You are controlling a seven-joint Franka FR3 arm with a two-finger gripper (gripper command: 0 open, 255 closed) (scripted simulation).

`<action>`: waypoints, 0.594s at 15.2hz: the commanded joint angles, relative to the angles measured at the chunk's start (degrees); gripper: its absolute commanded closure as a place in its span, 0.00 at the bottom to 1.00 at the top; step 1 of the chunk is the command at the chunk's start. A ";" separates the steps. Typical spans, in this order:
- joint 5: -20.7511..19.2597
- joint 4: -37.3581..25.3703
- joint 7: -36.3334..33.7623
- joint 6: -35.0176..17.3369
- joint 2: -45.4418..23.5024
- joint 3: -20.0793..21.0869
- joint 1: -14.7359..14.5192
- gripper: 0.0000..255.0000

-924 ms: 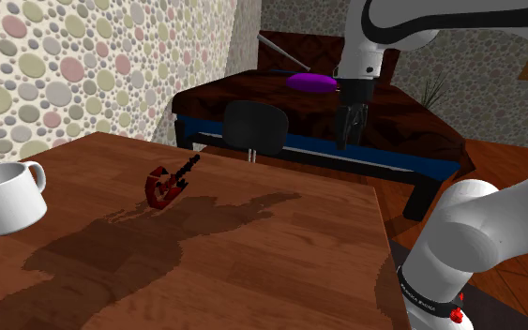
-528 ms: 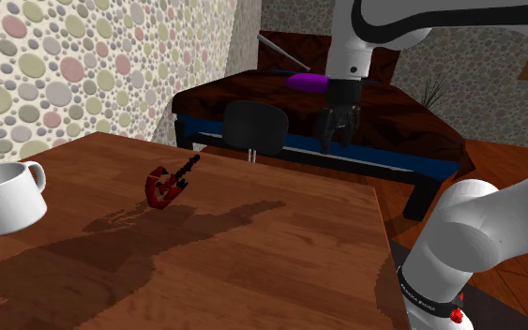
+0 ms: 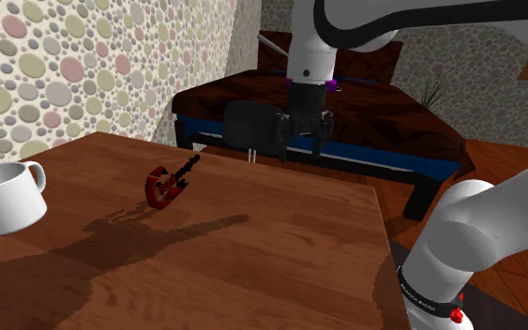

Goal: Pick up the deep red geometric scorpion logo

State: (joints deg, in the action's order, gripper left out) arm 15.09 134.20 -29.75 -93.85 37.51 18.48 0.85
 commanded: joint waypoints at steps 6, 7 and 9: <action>-0.73 -9.91 -22.07 -5.60 -12.36 12.39 4.12 0.00; -1.57 -11.73 -25.38 -6.22 -14.57 14.16 4.86 0.00; -3.89 -15.68 -32.22 -7.23 -19.38 17.73 6.44 0.00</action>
State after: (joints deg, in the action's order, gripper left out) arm 12.56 120.87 -57.82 -100.14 21.28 34.05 6.35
